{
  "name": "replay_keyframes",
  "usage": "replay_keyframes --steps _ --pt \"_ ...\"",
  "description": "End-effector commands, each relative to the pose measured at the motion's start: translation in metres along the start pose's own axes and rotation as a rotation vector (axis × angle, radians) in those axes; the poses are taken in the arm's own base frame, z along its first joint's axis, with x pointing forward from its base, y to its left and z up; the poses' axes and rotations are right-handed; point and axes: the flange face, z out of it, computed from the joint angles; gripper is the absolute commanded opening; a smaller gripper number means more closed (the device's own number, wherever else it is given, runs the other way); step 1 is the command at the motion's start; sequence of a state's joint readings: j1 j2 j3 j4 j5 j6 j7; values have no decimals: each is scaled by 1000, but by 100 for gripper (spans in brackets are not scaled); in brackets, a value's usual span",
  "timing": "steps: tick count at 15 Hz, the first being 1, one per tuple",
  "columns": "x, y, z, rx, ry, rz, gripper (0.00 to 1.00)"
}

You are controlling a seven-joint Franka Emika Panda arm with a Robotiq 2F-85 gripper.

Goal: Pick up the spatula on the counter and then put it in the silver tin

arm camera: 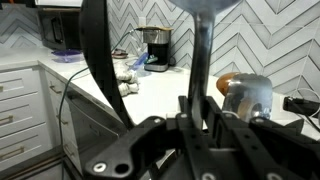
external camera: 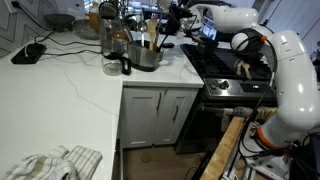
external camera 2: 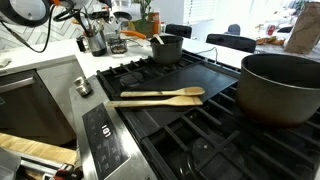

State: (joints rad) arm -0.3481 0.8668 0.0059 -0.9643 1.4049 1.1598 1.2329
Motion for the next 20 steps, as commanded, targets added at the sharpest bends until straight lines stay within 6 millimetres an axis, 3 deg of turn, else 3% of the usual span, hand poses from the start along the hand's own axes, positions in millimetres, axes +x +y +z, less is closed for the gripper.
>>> replay_keyframes --steps 1,11,16,18,19,20 --pt "14 0 0 9 54 48 5" --pt "37 2 -7 4 299 103 5" --pt "58 4 9 -62 395 145 5" --pt "55 3 13 -78 408 141 5" --pt "50 3 15 -83 413 134 45" --pt "46 2 16 -83 422 122 45"
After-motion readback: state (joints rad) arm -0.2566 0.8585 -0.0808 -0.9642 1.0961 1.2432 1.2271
